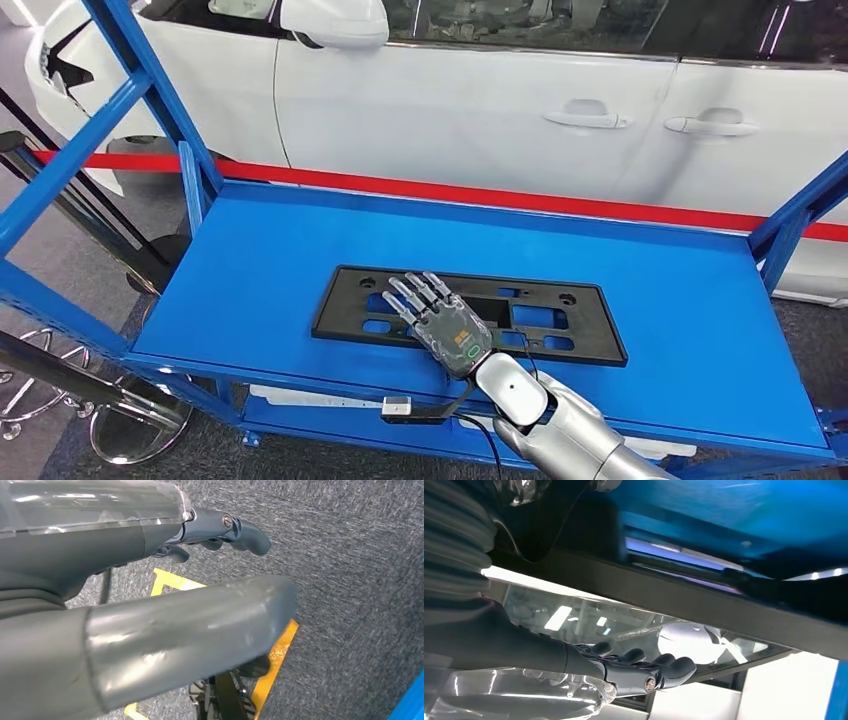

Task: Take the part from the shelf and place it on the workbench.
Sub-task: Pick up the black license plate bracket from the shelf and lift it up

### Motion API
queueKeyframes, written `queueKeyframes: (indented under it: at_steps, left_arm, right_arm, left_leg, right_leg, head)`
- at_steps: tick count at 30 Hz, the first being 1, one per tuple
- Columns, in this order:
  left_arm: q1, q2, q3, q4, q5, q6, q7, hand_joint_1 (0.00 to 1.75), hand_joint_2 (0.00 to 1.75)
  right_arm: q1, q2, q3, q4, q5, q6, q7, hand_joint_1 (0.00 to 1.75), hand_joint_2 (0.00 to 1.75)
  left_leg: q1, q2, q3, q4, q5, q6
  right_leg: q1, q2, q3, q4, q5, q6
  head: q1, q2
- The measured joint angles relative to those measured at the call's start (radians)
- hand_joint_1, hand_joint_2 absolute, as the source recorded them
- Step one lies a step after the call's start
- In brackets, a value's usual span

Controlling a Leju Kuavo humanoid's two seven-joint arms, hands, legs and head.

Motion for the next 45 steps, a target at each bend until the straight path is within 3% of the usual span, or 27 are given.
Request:
queueKeyframes:
  at_steps: [2,3,4,6,8,10,13,14,15,18,19,20,21,22,24,25,29,31,33,34,35,36,38,39,40,42,45]
  left_arm:
    - [0.0,0.0,0.002,0.0,0.0,0.0,0.0,0.0,0.0]
    - [0.0,0.0,0.003,0.0,0.0,0.0,0.0,0.0,0.0]
    - [0.0,0.0,0.003,0.0,-0.001,0.0,0.0,0.0,0.0]
    - [0.0,0.0,0.004,0.0,-0.001,0.0,0.0,0.0,0.0]
    - [0.0,-0.002,0.006,0.0,-0.001,0.0,-0.002,0.0,0.0]
    - [0.0,-0.003,0.012,0.0,-0.001,-0.002,-0.005,0.0,0.0]
    - [0.002,-0.006,0.026,0.0,-0.001,-0.01,-0.016,0.0,0.0]
    - [0.002,-0.007,0.031,0.0,-0.002,-0.013,-0.021,0.0,0.0]
    - [0.003,-0.008,0.036,0.0,-0.003,-0.015,-0.025,0.0,0.0]
    - [0.01,-0.009,0.055,0.0,-0.009,-0.021,-0.033,0.0,0.0]
    - [0.012,-0.009,0.06,0.0,-0.011,-0.024,-0.036,0.0,0.0]
    - [0.015,-0.01,0.064,0.0,-0.014,-0.027,-0.04,0.0,0.0]
    - [0.016,-0.009,0.068,0.0,-0.016,-0.029,-0.043,0.0,0.0]
    - [0.016,-0.009,0.073,0.0,-0.02,-0.03,-0.047,0.0,0.0]
    - [0.016,-0.009,0.082,0.0,-0.027,-0.032,-0.054,0.0,0.0]
    - [0.016,-0.01,0.086,0.0,-0.03,-0.034,-0.056,0.0,0.0]
    - [0.017,-0.01,0.1,0.0,-0.042,-0.042,-0.065,0.0,0.0]
    - [0.015,-0.01,0.105,0.0,-0.048,-0.047,-0.073,0.0,0.0]
    - [0.015,-0.01,0.108,0.0,-0.054,-0.054,-0.083,0.0,0.0]
    - [0.015,-0.01,0.11,0.0,-0.058,-0.056,-0.088,0.0,0.0]
    - [0.015,-0.01,0.112,0.0,-0.062,-0.058,-0.094,0.0,0.0]
    - [0.015,-0.01,0.114,0.0,-0.067,-0.059,-0.099,0.0,0.0]
    - [0.014,-0.012,0.118,0.0,-0.075,-0.058,-0.105,0.0,0.0]
    - [0.013,-0.014,0.12,0.0,-0.077,-0.057,-0.106,0.0,0.0]
    - [0.013,-0.016,0.122,0.0,-0.079,-0.057,-0.107,0.0,0.0]
    - [0.011,-0.018,0.125,0.0,-0.08,-0.056,-0.107,0.0,0.0]
    - [0.011,-0.018,0.128,-0.001,-0.082,-0.055,-0.107,0.0,0.0]
  right_arm:
    - [0.0,0.0,0.001,0.005,0.0,0.001,0.001,0.0,1.75]
    - [0.001,0.0,0.002,0.008,0.0,0.003,0.003,0.0,1.75]
    - [0.001,0.0,0.003,0.011,0.0,0.006,0.008,0.0,1.75]
    - [-0.001,0.002,0.005,0.016,0.0,0.015,0.029,0.66,1.75]
    - [-0.002,0.011,0.004,0.026,-0.001,0.029,0.071,1.46,1.75]
    - [0.0,0.028,0.001,0.039,-0.005,0.036,0.121,1.64,1.75]
    - [0.019,0.056,-0.023,0.052,-0.016,0.017,0.181,1.64,1.75]
    - [0.027,0.063,-0.038,0.054,-0.02,0.008,0.193,1.62,1.75]
    - [0.038,0.068,-0.056,0.054,-0.025,0.001,0.202,1.61,1.75]
    - [0.076,0.073,-0.114,0.055,-0.041,-0.012,0.212,1.61,1.75]
    - [0.086,0.074,-0.131,0.055,-0.045,-0.014,0.213,1.59,1.75]
    - [0.094,0.075,-0.148,0.054,-0.048,-0.018,0.212,1.56,1.75]
    - [0.1,0.076,-0.163,0.052,-0.051,-0.02,0.212,1.53,1.75]
    - [0.106,0.077,-0.179,0.05,-0.052,-0.022,0.211,1.48,1.75]
    - [0.114,0.077,-0.211,0.045,-0.053,-0.023,0.21,1.44,1.75]
    - [0.116,0.077,-0.225,0.044,-0.054,-0.023,0.21,1.46,1.75]
    - [0.122,0.077,-0.263,0.041,-0.061,-0.022,0.21,1.62,1.75]
    - [0.124,0.077,-0.277,0.041,-0.064,-0.022,0.209,1.62,1.75]
    - [0.128,0.077,-0.287,0.041,-0.066,-0.023,0.207,1.6,1.75]
    - [0.13,0.077,-0.291,0.041,-0.066,-0.025,0.205,1.59,1.75]
    - [0.132,0.077,-0.295,0.04,-0.066,-0.029,0.202,1.59,1.75]
    - [0.133,0.077,-0.297,0.039,-0.066,-0.033,0.2,1.59,1.75]
    - [0.136,0.077,-0.302,0.033,-0.065,-0.04,0.196,1.59,1.75]
    - [0.136,0.077,-0.305,0.03,-0.065,-0.042,0.194,1.59,1.75]
    - [0.137,0.078,-0.308,0.026,-0.065,-0.042,0.192,1.59,1.75]
    - [0.139,0.078,-0.311,0.022,-0.065,-0.042,0.19,1.59,1.75]
    - [0.141,0.08,-0.313,0.015,-0.064,-0.043,0.19,1.59,1.75]
  left_leg:
    - [-0.001,0.001,-0.001,0.0,0.0,0.005]
    - [-0.002,0.002,-0.001,0.001,-0.001,0.006]
    - [-0.002,0.002,0.0,0.001,-0.001,0.006]
    - [-0.001,0.001,0.002,0.003,-0.003,0.004]
    - [-0.003,0.0,0.005,0.005,-0.006,-0.001]
    - [-0.006,-0.001,0.003,0.006,-0.008,-0.012]
    - [-0.004,-0.002,0.003,0.008,-0.011,-0.03]
    - [-0.003,-0.001,-0.004,0.023,-0.024,-0.035]
    - [-0.001,-0.001,-0.019,0.059,-0.049,-0.039]
    - [0.002,-0.001,-0.103,0.246,-0.141,-0.048]
    - [0.003,-0.001,-0.119,0.282,-0.148,-0.051]
    - [0.004,0.0,-0.117,0.281,-0.135,-0.052]
    - [0.006,0.0,-0.099,0.244,-0.107,-0.053]
    - [0.009,0.0,-0.066,0.177,-0.07,-0.054]
    - [0.009,-0.002,-0.005,0.056,-0.028,-0.051]
    - [0.008,-0.003,0.011,0.022,-0.022,-0.046]
    - [0.004,-0.002,0.014,0.009,-0.018,-0.014]
    - [0.004,0.002,0.012,0.005,-0.014,-0.001]
    - [0.001,0.003,0.01,0.005,-0.013,0.004]
    - [-0.001,0.003,0.01,0.005,-0.014,0.005]
    - [-0.003,0.003,0.012,0.005,-0.014,0.006]
    - [-0.005,0.002,0.014,0.005,-0.015,0.006]
    - [-0.008,0.001,0.018,0.005,-0.017,0.006]
    - [-0.01,0.001,0.019,0.006,-0.018,0.004]
    - [-0.009,0.001,0.017,0.006,-0.019,0.001]
    - [-0.009,0.001,0.016,0.005,-0.019,-0.01]
    - [-0.008,0.002,0.003,0.04,-0.048,-0.023]
  right_leg:
    - [-0.002,0.0,-0.057,0.123,-0.061,0.007]
    - [-0.004,0.0,-0.082,0.174,-0.078,0.01]
    - [-0.005,0.0,-0.094,0.197,-0.077,0.012]
    - [-0.008,-0.001,-0.065,0.134,-0.023,0.011]
    - [-0.007,-0.001,-0.003,0.004,0.036,0.005]
    - [-0.003,-0.001,0.027,-0.062,0.051,-0.003]
    - [-0.002,-0.001,0.03,-0.074,0.052,-0.019]
    - [-0.004,-0.003,0.032,-0.078,0.054,-0.026]
    - [-0.007,-0.006,0.034,-0.082,0.056,-0.031]
    - [-0.007,-0.014,0.034,-0.084,0.056,-0.039]
    - [-0.006,-0.014,0.034,-0.083,0.056,-0.039]
    - [-0.007,-0.014,0.035,-0.083,0.055,-0.038]
    - [-0.008,-0.014,0.037,-0.082,0.054,-0.037]
    - [-0.008,-0.014,0.04,-0.081,0.052,-0.034]
    - [-0.006,-0.013,0.042,-0.077,0.048,-0.023]
    - [-0.004,-0.013,0.042,-0.076,0.047,-0.017]
    - [-0.006,-0.009,0.035,-0.061,0.036,0.003]
    - [-0.008,-0.007,-0.005,0.026,-0.018,0.009]
    - [-0.007,-0.007,-0.072,0.165,-0.079,0.011]
    - [-0.006,-0.007,-0.094,0.211,-0.089,0.01]
    - [-0.005,-0.007,-0.1,0.219,-0.078,0.007]
    - [-0.003,-0.007,-0.085,0.184,-0.048,0.002]
    - [0.004,-0.007,-0.02,0.042,0.024,-0.018]
    - [0.008,-0.007,0.007,-0.02,0.047,-0.028]
    - [0.013,-0.008,0.023,-0.058,0.058,-0.034]
    - [0.017,-0.01,0.028,-0.077,0.059,-0.038]
    - [0.005,-0.013,0.037,-0.098,0.069,-0.041]
  head:
    - [0.0,0.0]
    - [0.0,0.0]
    - [0.0,0.0]
    - [0.0,0.0]
    - [0.0,0.0]
    - [0.0,0.0]
    - [0.0,0.0]
    - [0.0,0.0]
    - [-0.001,0.0]
    - [-0.001,0.0]
    - [-0.001,0.0]
    - [-0.001,0.0]
    - [-0.001,0.0]
    - [-0.001,0.0]
    - [-0.001,0.0]
    - [-0.001,0.0]
    - [-0.001,0.0]
    - [-0.001,0.0]
    - [-0.001,0.0]
    - [-0.001,0.0]
    - [0.0,0.0]
    - [0.0,0.0]
    - [-0.001,0.0]
    - [0.0,0.0]
    - [0.0,0.0]
    - [0.0,0.0]
    - [0.0,0.0]
